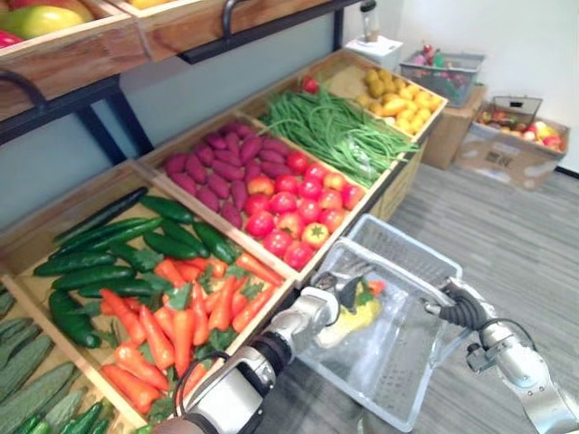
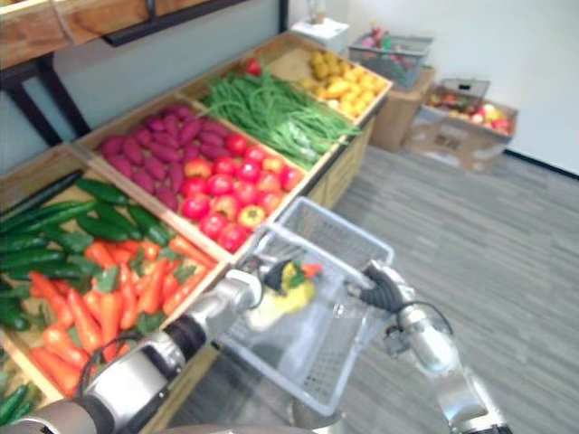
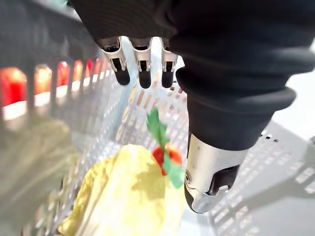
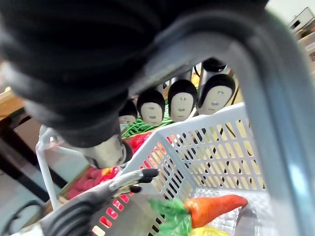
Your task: Pick vegetable in the basket
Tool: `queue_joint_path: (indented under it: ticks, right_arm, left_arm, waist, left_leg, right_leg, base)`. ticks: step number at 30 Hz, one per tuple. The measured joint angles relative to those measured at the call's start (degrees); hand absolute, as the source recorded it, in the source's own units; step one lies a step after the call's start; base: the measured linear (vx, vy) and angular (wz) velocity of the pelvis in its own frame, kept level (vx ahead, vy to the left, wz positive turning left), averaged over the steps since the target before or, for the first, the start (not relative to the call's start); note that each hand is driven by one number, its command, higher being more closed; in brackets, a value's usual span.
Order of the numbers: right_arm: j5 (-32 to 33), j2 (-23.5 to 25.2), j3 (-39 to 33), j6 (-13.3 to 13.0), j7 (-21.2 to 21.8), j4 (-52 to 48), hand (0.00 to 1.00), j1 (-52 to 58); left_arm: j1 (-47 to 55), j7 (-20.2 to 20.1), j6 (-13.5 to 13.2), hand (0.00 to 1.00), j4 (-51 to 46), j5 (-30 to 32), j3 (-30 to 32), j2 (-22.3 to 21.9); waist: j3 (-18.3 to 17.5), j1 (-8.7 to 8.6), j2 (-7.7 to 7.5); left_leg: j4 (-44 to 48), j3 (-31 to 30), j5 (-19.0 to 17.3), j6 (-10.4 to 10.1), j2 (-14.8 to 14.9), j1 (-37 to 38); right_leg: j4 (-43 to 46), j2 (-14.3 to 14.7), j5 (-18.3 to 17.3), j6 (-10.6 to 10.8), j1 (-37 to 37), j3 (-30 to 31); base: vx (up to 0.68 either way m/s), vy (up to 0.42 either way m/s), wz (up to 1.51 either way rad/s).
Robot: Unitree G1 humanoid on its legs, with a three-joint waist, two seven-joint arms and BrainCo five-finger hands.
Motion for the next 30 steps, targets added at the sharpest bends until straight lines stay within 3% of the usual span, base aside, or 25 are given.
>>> queue_joint_path:
  ticks: [6,11,16,21,26,30]
  right_arm:
    - [-2.9,3.7,-6.4,1.5,-1.4,3.8,1.00,1.6]
    - [-7.2,4.1,-9.6,2.9,-2.3,7.9,1.00,2.1]
    - [-7.4,6.1,-14.4,4.3,-3.1,12.5,1.00,2.7]
    - [-9.4,8.2,-19.8,5.2,-4.9,18.4,1.00,3.1]
    - [-9.0,10.7,-27.0,5.5,-6.7,28.7,1.00,2.5]
    - [-4.4,12.6,-33.8,7.4,-10.0,42.1,1.00,-0.1]
  left_arm:
    - [1.4,-1.7,-2.8,0.00,-20.8,-1.2,-1.4,5.6]
    - [2.0,-2.0,-5.9,0.00,-34.2,-3.5,-1.4,9.4]
    - [5.5,-2.3,-8.1,0.00,-46.2,-7.2,-1.4,15.0]
    - [6.5,-2.3,-9.3,0.00,-57.6,-12.0,-0.4,21.2]
    - [12.2,-1.3,-12.1,0.00,-67.9,-19.4,6.5,24.0]
    - [25.4,2.2,-12.8,0.00,-72.2,-26.3,22.1,23.2]
  waist:
    - [-0.2,2.09,-0.03]
    - [-1.5,4.22,0.07]
    - [-3.8,5.38,0.16]
    - [-4.9,7.69,-0.04]
    - [-6.1,9.20,0.19]
    - [-6.9,9.95,0.22]
  left_leg:
    - [1.0,-1.6,-0.1,0.1,1.1,-1.0]
    - [1.2,-4.3,0.0,0.2,1.7,-2.3]
    - [1.2,-8.8,0.4,0.9,1.7,-4.9]
    - [1.3,-15.0,0.8,1.7,1.5,-8.0]
    - [0.9,-22.1,1.7,2.9,0.8,-11.6]
    - [-1.1,-28.1,3.1,4.1,-1.8,-14.1]
  right_leg:
    - [1.1,0.0,0.0,0.0,0.0,-3.3]
    - [1.9,-0.4,0.0,-0.1,0.0,-7.5]
    - [2.2,-2.2,-0.1,-0.2,0.1,-13.4]
    - [2.2,-4.6,-0.9,-1.6,1.5,-20.7]
    - [2.0,-6.8,-1.4,-2.4,3.1,-27.8]
    - [1.0,-9.0,-2.0,-3.2,4.5,-33.3]
  base:
    - [-0.03,0.006,0.12]
    - [-0.04,-0.008,0.26]
    - [-0.05,0.000,0.44]
    - [-0.05,0.009,0.64]
    - [-0.01,0.007,0.68]
    - [-0.01,0.021,0.72]
